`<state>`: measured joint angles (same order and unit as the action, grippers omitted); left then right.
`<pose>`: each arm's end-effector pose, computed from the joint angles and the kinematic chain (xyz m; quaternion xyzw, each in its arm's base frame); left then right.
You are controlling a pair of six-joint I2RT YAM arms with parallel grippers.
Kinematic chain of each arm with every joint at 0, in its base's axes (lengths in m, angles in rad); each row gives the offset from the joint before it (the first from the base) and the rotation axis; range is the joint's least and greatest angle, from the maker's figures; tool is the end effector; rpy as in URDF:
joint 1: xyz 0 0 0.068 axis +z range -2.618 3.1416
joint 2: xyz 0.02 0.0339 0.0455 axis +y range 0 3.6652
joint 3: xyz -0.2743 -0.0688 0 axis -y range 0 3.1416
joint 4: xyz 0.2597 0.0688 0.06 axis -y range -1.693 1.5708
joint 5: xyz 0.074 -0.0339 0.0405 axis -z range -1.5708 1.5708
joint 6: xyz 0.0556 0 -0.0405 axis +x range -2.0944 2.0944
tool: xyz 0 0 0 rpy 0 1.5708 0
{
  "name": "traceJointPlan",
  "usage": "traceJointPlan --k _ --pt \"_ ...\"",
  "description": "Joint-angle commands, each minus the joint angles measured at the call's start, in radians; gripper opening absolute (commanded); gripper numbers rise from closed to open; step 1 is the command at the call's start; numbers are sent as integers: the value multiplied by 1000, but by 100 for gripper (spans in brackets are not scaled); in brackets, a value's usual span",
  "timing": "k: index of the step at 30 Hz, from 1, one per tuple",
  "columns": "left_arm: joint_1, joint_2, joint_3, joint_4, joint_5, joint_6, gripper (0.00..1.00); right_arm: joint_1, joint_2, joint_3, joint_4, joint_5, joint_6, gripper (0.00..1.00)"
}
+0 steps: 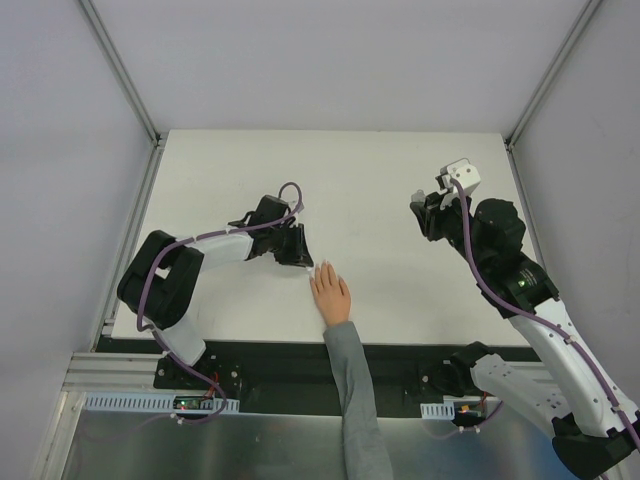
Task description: Paint the nails
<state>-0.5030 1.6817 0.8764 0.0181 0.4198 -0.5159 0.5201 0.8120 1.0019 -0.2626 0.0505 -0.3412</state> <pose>0.3059 -0.1942 0.1520 0.0737 0.9044 -0.3503 0.2321 0.1786 0.0990 0.4111 -0.2900 0.6724 0.0424 0.6797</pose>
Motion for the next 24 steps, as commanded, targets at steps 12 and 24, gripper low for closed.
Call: traceJointPlan --k 12,24 --pt "-2 -54 61 -46 -4 30 0 -8 -7 6 29 -21 14 0" --pt "-2 -37 52 -61 -9 19 0 -9 -7 6 25 -21 15 1"
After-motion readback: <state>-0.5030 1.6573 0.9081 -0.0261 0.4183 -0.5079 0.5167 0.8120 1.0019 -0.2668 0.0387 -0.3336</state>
